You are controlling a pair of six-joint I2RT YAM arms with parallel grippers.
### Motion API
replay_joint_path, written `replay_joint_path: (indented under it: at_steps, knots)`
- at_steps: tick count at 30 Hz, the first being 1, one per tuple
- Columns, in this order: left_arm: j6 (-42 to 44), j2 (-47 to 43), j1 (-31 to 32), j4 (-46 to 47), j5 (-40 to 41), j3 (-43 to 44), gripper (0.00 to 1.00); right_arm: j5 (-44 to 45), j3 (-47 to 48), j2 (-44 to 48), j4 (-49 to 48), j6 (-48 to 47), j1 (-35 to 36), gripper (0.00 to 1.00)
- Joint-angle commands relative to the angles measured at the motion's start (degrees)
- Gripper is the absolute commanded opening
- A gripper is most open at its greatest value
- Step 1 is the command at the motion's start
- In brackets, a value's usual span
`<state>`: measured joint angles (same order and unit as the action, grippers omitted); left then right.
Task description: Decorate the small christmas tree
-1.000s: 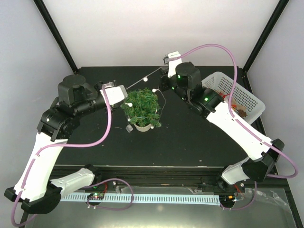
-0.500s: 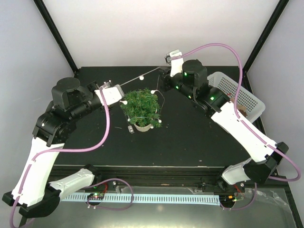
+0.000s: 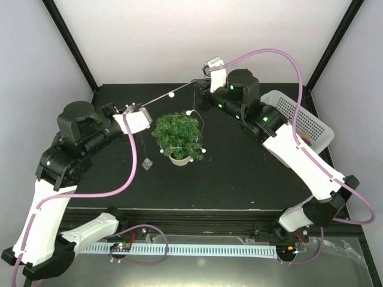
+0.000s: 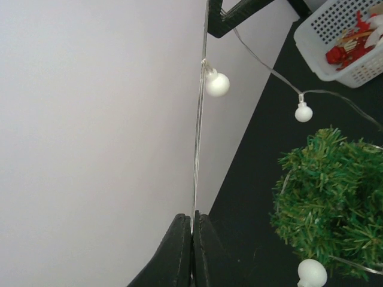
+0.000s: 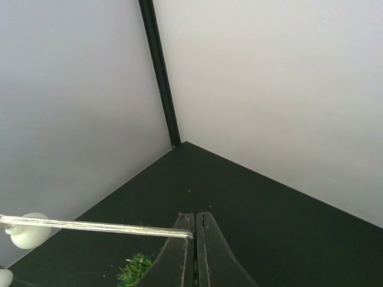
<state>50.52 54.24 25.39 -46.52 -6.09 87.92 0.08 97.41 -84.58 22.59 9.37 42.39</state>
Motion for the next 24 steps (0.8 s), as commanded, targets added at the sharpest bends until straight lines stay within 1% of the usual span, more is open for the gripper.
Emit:
replay_joint_path:
  at_steps: [1,6,13,17,20,24]
  knots:
    - [2.8,-6.4,-3.0,-3.5,10.8,1.6,0.02,13.2,3.3,0.1,0.0,0.5,-4.6,0.01]
    - [4.2,-6.9,-4.2,-0.4,13.5,-1.2,0.02,8.3,2.9,1.6,-1.5,0.1,-4.2,0.01]
    - [4.2,-5.7,-8.5,4.1,13.6,-3.0,0.02,7.4,5.3,0.6,-0.3,-1.3,-4.0,0.01]
    - [3.8,-4.6,-12.8,5.6,10.9,-3.1,0.01,5.2,7.1,-0.4,0.2,-2.4,-3.8,0.01]
    - [3.9,-3.8,-17.1,6.3,7.4,-3.5,0.02,3.8,9.8,-2.1,2.0,-3.5,-3.4,0.01]
    - [4.0,-2.5,-21.6,6.8,3.9,-3.8,0.02,4.0,13.0,-5.1,4.2,-3.9,-3.2,0.01]
